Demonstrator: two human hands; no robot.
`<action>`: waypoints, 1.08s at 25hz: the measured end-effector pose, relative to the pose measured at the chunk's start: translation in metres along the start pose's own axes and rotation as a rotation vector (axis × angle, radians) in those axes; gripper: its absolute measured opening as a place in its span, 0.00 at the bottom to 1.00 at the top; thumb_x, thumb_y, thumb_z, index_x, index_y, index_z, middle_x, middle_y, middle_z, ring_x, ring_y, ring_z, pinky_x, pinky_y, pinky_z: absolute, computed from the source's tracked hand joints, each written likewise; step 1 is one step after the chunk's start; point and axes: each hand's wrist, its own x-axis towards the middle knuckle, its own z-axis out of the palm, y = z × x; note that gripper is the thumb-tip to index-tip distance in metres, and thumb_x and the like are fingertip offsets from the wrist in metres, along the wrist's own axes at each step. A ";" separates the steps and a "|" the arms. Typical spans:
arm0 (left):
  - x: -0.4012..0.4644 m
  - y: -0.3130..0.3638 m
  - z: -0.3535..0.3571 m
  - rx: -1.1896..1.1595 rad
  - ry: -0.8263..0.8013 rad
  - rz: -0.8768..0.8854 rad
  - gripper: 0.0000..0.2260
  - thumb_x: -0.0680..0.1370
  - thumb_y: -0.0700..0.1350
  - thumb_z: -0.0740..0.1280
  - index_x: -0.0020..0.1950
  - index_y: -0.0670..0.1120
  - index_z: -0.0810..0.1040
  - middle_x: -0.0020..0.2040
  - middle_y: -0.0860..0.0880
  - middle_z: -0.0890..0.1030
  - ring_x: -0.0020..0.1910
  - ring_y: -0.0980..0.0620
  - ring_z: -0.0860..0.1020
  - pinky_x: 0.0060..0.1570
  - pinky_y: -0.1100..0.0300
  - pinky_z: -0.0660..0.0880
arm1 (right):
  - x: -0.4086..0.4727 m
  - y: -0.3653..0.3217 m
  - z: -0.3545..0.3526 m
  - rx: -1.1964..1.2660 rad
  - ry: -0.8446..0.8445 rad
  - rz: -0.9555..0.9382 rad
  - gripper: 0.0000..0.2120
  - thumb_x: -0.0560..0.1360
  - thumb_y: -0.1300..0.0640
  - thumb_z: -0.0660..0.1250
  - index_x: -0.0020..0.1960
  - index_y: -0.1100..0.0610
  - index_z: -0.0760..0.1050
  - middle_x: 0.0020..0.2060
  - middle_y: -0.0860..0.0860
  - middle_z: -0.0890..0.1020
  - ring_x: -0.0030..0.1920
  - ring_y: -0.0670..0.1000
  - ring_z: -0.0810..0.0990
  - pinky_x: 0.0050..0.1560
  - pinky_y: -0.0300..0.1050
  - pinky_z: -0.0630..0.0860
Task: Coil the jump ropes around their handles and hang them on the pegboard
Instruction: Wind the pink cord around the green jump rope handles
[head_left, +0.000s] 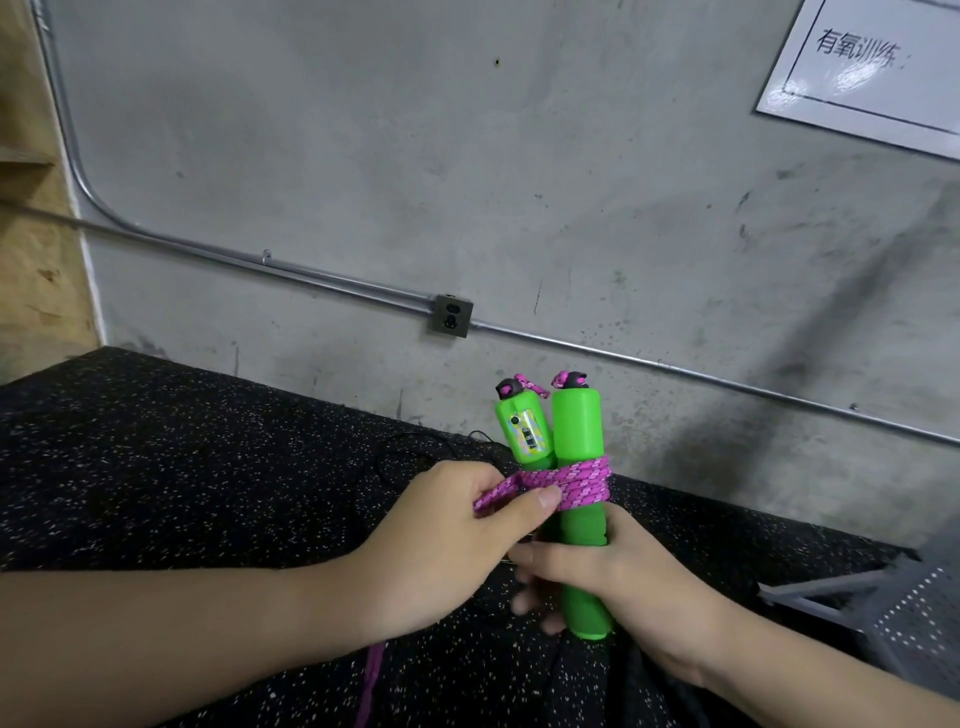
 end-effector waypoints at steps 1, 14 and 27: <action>-0.002 0.000 0.004 -0.040 -0.006 -0.013 0.28 0.72 0.69 0.67 0.40 0.43 0.80 0.31 0.49 0.80 0.32 0.54 0.74 0.38 0.48 0.76 | -0.001 -0.001 0.002 -0.020 0.001 0.012 0.15 0.64 0.55 0.78 0.47 0.60 0.82 0.37 0.57 0.82 0.33 0.56 0.82 0.30 0.45 0.77; -0.003 -0.006 0.011 -0.216 -0.043 0.018 0.25 0.73 0.67 0.71 0.47 0.44 0.83 0.41 0.45 0.85 0.40 0.39 0.82 0.45 0.42 0.80 | -0.004 0.000 -0.002 -0.007 -0.115 -0.031 0.15 0.69 0.59 0.81 0.53 0.58 0.84 0.46 0.59 0.85 0.47 0.53 0.84 0.51 0.45 0.81; 0.000 -0.008 0.009 -0.233 -0.025 0.045 0.17 0.80 0.59 0.69 0.55 0.45 0.83 0.48 0.45 0.87 0.48 0.42 0.86 0.53 0.40 0.81 | 0.003 0.007 -0.009 0.024 0.009 -0.154 0.11 0.71 0.61 0.79 0.50 0.61 0.81 0.39 0.61 0.82 0.38 0.59 0.82 0.42 0.50 0.81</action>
